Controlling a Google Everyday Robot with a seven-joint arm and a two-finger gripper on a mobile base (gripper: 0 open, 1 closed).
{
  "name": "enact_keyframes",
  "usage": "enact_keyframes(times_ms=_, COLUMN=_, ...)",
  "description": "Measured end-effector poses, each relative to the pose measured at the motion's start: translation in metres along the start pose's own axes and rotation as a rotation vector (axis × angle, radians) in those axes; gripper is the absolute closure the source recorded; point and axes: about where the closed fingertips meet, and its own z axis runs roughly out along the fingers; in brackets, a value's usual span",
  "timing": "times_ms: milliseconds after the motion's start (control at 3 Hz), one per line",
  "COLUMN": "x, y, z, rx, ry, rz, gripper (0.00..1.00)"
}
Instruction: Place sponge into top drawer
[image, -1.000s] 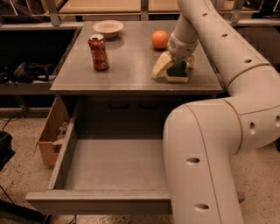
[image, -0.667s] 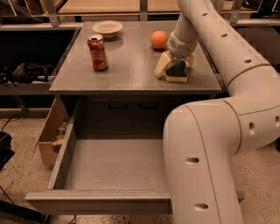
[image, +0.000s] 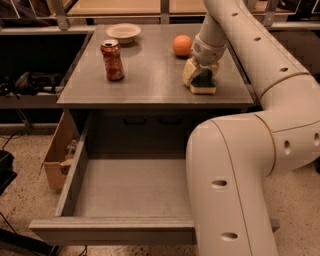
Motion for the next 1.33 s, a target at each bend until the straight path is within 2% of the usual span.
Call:
enact_keyframes(times_ms=333, x=0.000, y=0.000, z=0.000, rx=0.000, ry=0.000, rz=0.000, gripper=1.00)
enact_keyframes(times_ms=1000, x=-0.002, y=0.001, z=-0.010, rx=0.000, ry=0.000, rz=0.000, gripper=1.00)
enact_keyframes(times_ms=1333, x=0.000, y=-0.004, z=-0.043, rx=0.015, ry=-0.092, rz=-0.090, gripper=1.00)
